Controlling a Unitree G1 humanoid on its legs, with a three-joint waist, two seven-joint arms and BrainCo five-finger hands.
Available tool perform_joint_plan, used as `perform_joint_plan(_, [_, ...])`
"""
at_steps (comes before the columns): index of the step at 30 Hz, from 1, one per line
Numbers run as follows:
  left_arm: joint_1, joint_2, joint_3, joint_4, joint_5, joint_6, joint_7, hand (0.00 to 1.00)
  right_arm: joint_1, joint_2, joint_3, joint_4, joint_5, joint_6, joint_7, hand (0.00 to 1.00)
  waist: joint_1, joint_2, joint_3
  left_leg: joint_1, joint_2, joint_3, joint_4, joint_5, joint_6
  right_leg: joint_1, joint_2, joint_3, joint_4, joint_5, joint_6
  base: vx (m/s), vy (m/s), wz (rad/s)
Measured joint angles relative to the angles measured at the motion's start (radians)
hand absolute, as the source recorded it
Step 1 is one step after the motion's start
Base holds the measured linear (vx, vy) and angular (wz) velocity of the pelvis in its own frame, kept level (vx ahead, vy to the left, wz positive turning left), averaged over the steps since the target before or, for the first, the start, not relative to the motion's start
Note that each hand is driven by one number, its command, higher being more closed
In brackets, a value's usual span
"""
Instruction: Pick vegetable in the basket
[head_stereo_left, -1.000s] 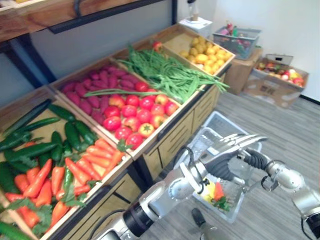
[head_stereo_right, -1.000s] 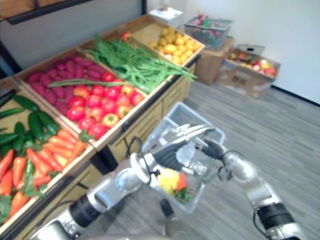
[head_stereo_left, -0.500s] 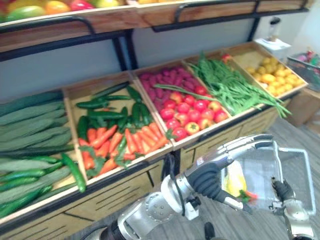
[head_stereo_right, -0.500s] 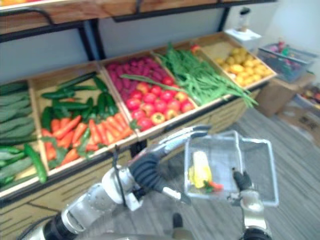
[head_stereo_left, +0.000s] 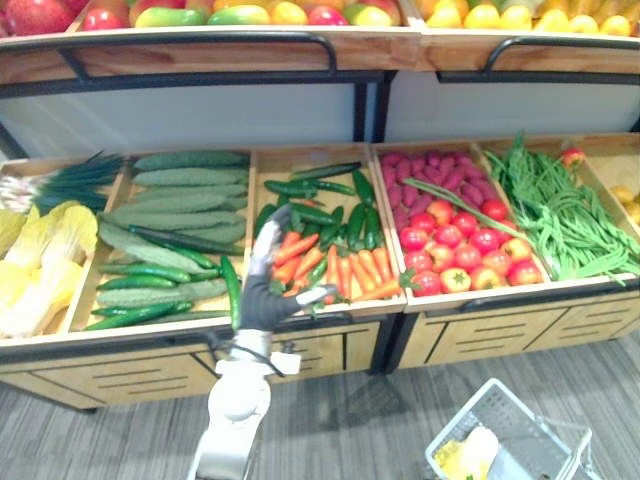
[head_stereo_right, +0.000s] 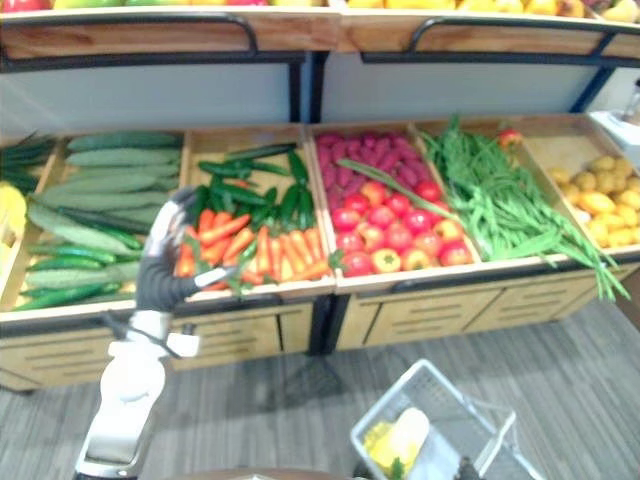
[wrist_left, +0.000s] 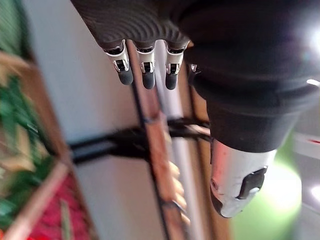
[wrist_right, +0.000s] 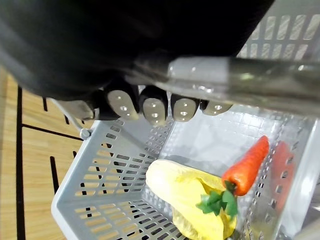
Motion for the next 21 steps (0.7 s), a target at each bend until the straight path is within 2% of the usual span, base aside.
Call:
perform_joint_plan(2, [0.047, -0.034, 0.085, 0.088, 0.046, 0.026, 0.021, 0.00, 0.011, 0.016, 0.007, 0.003, 0.009, -0.013, 0.001, 1.00, 0.002, -0.022, -0.005, 0.006, -0.003, -0.016, -0.034, 0.024, -0.003, 0.003, 0.001, -0.010, -0.001, -0.019, 0.006, 0.01, -0.057, 0.29])
perform_joint_plan(6, [0.086, -0.099, 0.228, 0.288, 0.102, 0.075, 0.065, 0.00, 0.027, 0.047, 0.056, 0.000, 0.009, -0.030, 0.000, 1.00, 0.003, -0.047, -0.019, 0.032, 0.004, -0.027, -0.068, 0.045, -0.006, 0.023, 0.011, -0.030, -0.001, -0.030, 0.002, 0.00, -0.037, 0.14])
perform_joint_plan(10, [0.096, -0.123, 0.336, 0.532, 0.109, 0.115, 0.114, 0.00, 0.033, 0.055, 0.113, -0.022, 0.006, -0.030, -0.007, 1.00, -0.006, -0.041, -0.026, 0.077, 0.001, -0.020, -0.097, 0.053, -0.006, 0.052, 0.008, -0.036, 0.002, -0.057, -0.001, -0.01, -0.006, -0.01])
perform_joint_plan(13, [0.089, -0.134, 0.441, 0.780, 0.102, 0.129, 0.134, 0.00, 0.046, 0.069, 0.142, -0.051, -0.002, -0.030, -0.020, 1.00, -0.018, -0.036, -0.042, 0.093, 0.004, 0.005, -0.128, 0.058, -0.007, 0.048, 0.009, -0.034, 0.000, -0.068, -0.003, -0.01, -0.007, -0.05])
perform_joint_plan(14, [0.075, -0.145, 0.498, 0.931, 0.073, 0.130, 0.144, 0.00, 0.045, 0.070, 0.159, -0.051, -0.004, -0.032, -0.024, 1.00, -0.022, -0.033, -0.043, 0.106, 0.003, 0.013, -0.150, 0.060, -0.009, 0.043, 0.011, -0.028, -0.002, -0.068, -0.004, 0.00, -0.009, -0.12])
perform_joint_plan(17, [0.056, -0.151, 0.545, 1.157, 0.033, 0.140, 0.150, 0.00, 0.029, 0.070, 0.166, -0.026, -0.004, -0.038, -0.037, 1.00, -0.025, -0.031, -0.046, 0.102, -0.001, 0.017, -0.163, 0.069, -0.014, 0.030, 0.015, -0.022, -0.018, -0.068, -0.004, 0.04, 0.001, -0.08])
perform_joint_plan(21, [0.053, -0.140, 0.564, 1.281, 0.029, 0.157, 0.115, 0.00, -0.004, 0.048, 0.161, 0.040, -0.004, -0.042, -0.040, 1.00, -0.025, -0.023, -0.047, 0.102, -0.004, 0.008, -0.162, 0.074, -0.023, 0.032, 0.024, -0.011, -0.030, -0.064, -0.009, 0.11, -0.006, -0.07])
